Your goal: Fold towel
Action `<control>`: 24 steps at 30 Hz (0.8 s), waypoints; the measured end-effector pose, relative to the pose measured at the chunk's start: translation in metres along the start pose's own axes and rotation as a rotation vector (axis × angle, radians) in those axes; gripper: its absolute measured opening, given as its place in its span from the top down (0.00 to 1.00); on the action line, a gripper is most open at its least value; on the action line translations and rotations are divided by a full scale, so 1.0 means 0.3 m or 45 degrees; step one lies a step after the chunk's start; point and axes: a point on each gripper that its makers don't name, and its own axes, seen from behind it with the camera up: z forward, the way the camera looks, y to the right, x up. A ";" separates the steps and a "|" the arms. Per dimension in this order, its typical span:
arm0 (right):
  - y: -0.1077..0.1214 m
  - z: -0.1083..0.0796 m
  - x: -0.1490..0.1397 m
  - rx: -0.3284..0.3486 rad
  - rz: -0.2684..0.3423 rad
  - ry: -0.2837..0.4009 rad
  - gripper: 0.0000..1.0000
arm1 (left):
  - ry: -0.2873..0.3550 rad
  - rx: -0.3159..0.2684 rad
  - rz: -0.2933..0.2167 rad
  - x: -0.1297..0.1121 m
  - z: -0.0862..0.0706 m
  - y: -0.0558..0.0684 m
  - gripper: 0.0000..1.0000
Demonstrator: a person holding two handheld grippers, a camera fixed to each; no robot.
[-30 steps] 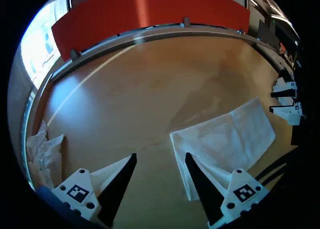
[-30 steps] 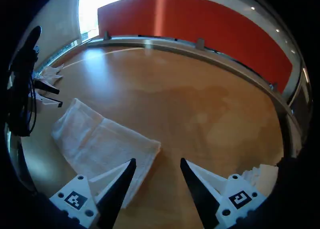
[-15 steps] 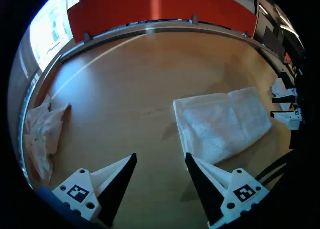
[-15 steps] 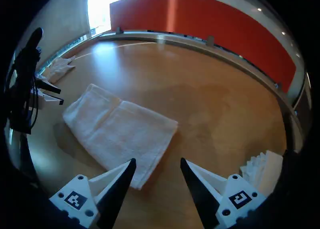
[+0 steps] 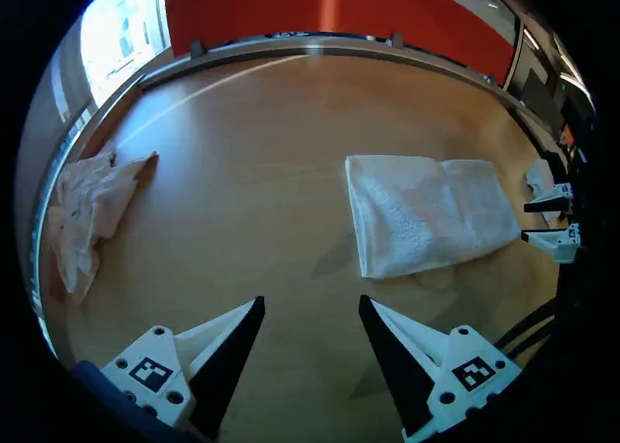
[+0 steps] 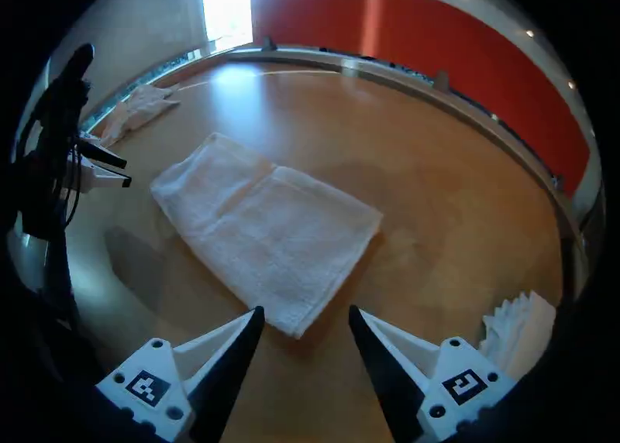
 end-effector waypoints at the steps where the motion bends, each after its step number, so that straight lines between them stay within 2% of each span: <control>1: -0.007 0.000 -0.006 0.016 -0.012 -0.007 0.19 | 0.000 0.000 -0.007 -0.009 -0.007 0.002 0.10; 6: -0.028 0.008 -0.031 0.072 -0.058 -0.044 0.29 | -0.004 0.001 -0.043 -0.050 -0.035 0.009 0.10; 12: -0.024 0.016 -0.042 0.092 -0.075 -0.062 0.39 | -0.020 0.003 -0.073 -0.097 -0.055 0.015 0.10; 24: -0.024 0.025 -0.070 0.133 -0.105 -0.098 0.73 | -0.024 0.009 -0.105 -0.126 -0.084 0.013 0.10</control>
